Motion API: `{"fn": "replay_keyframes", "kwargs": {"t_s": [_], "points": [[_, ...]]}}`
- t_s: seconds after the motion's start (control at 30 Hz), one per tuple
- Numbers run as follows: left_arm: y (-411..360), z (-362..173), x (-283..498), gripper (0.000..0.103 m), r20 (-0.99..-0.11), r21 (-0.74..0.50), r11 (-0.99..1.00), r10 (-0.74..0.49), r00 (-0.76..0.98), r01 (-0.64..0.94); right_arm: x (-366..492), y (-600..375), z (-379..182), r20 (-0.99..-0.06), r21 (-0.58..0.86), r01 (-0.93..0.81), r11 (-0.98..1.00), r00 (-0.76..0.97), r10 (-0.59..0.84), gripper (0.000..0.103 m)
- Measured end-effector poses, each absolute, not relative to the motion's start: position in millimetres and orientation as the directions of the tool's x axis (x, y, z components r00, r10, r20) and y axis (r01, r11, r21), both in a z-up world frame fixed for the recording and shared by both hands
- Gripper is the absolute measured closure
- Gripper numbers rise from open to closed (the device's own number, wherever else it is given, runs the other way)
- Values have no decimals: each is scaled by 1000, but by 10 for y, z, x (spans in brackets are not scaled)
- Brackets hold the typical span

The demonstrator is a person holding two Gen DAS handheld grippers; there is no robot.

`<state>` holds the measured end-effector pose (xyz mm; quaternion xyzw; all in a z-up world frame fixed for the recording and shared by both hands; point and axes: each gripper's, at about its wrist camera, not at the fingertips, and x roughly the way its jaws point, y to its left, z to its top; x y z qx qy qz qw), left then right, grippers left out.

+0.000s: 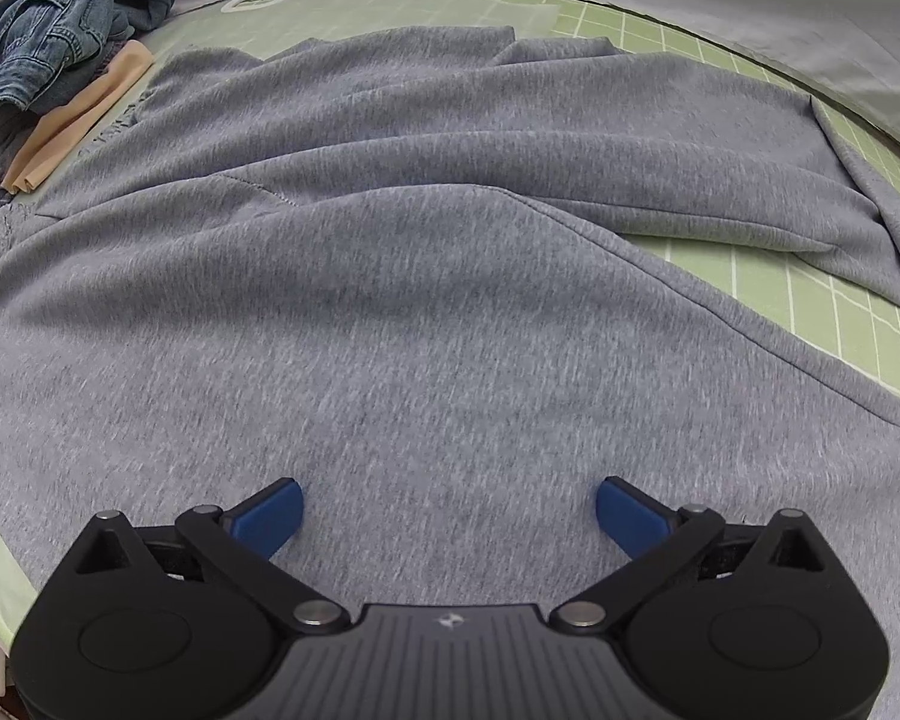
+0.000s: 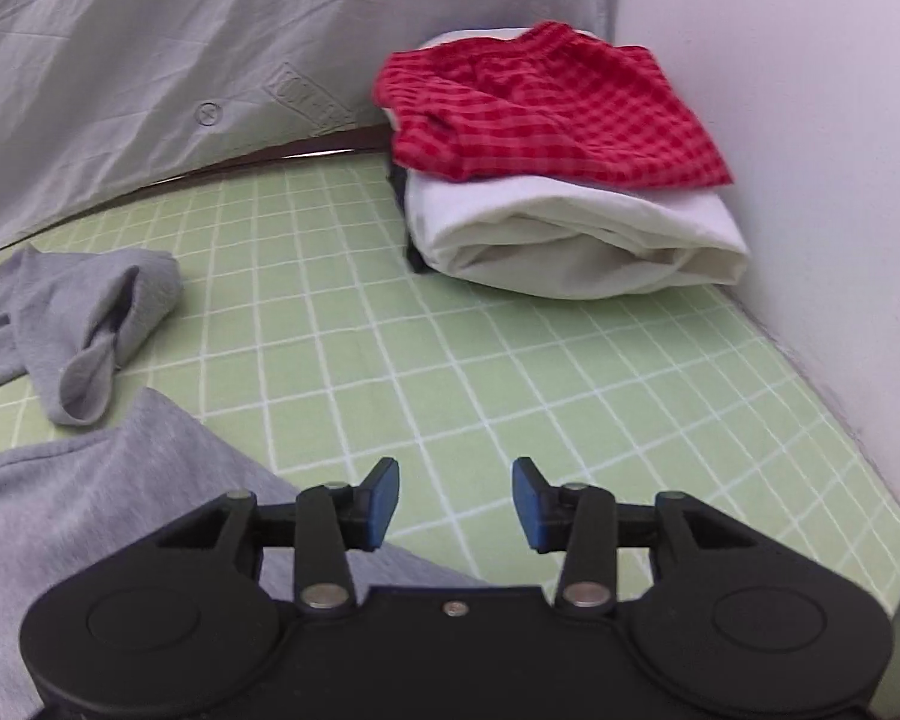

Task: Fold clothes
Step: 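Grasp the sweatpants leg hem with the right gripper and lift it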

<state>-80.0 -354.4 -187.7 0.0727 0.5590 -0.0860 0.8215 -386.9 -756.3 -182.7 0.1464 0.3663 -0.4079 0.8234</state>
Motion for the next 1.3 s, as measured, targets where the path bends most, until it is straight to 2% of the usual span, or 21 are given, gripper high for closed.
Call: {"fn": "replay_keyframes", "kwargs": {"t_s": [0.1, 0.33, 0.47, 0.5, 0.53, 0.57, 0.6, 0.63, 0.67, 0.73, 1.13, 1.3], "points": [[-3548, -1880, -816, 0, -929, 23, 976, -60, 366, 219, -3550, -7596, -1931, -742, 22, 707, 706, 485, -463, 50], [-3552, -1879, -868, 0, -918, 22, 977, -64, 390, 212, -3186, -7578, -2099, -767, 161, 661, 733, 551, -328, 50], [-3547, -1881, -895, 0, -912, 21, 977, -68, 405, 213, -3152, -7499, -2121, -770, 147, 638, 756, 553, -317, 41], [-3546, -1881, -902, 0, -910, 21, 977, -70, 409, 214, -3148, -7475, -2125, -771, 133, 632, 763, 550, -322, 42], [-3546, -1880, -908, 0, -908, 22, 976, -71, 412, 216, -3144, -7450, -2128, -772, 119, 627, 770, 546, -326, 43], [-3546, -1878, -909, 0, -907, 22, 975, -73, 414, 221, -3140, -7425, -2132, -772, 104, 621, 777, 543, -330, 55], [-3543, -1877, -907, 0, -907, 22, 974, -76, 414, 226, -3135, -7401, -2132, -772, 93, 614, 784, 541, -333, 80], [-3542, -1876, -904, 0, -906, 21, 972, -80, 415, 234, -3126, -7380, -2118, -772, 90, 605, 791, 544, -329, 94], [-3540, -1877, -898, 0, -906, 21, 970, -85, 415, 244, -3121, -7346, -2093, -771, 81, 609, 789, 540, -338, 97], [-3536, -1875, -890, 0, -906, 21, 964, -95, 412, 266, -3131, -7237, -2027, -751, 53, 617, 785, 543, -376, 97], [-3496, -1880, -902, 0, -908, 19, 901, -166, 385, 434, -3191, -6143, -2066, -755, -41, 560, 828, 526, -393, 97], [-3515, -1877, -858, 0, -914, 18, 876, -181, 364, 482, -3218, -5935, -2009, -755, -63, 560, 826, 514, -406, 93]]}}
